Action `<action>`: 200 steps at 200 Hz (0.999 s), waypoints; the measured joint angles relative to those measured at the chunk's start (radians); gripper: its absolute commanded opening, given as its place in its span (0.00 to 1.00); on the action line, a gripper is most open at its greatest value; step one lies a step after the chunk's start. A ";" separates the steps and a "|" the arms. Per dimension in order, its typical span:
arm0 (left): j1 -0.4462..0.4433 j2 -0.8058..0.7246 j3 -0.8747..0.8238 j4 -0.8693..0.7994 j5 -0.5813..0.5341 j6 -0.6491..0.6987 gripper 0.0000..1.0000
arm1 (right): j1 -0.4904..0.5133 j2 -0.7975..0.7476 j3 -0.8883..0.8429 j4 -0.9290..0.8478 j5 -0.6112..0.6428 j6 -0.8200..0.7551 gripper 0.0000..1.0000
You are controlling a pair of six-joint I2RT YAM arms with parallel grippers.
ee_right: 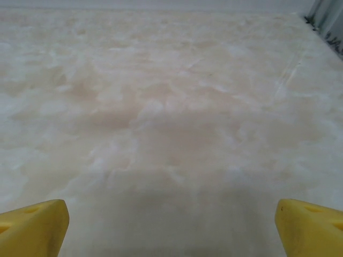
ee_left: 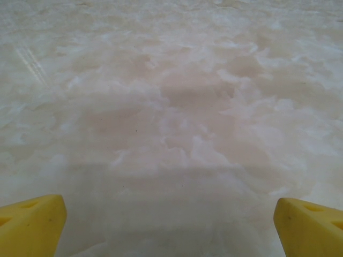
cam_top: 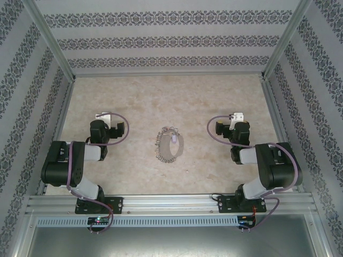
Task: Put the keys on the keyring
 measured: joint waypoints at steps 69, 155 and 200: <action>0.000 0.000 0.000 0.000 0.000 0.000 1.00 | -0.002 0.000 0.048 0.005 0.008 0.002 0.98; -0.001 0.000 0.000 0.000 0.000 0.000 1.00 | -0.002 -0.001 0.047 0.006 -0.024 -0.021 0.98; 0.000 0.000 0.000 0.000 0.000 0.000 1.00 | -0.035 -0.001 0.057 -0.011 -0.054 -0.017 0.98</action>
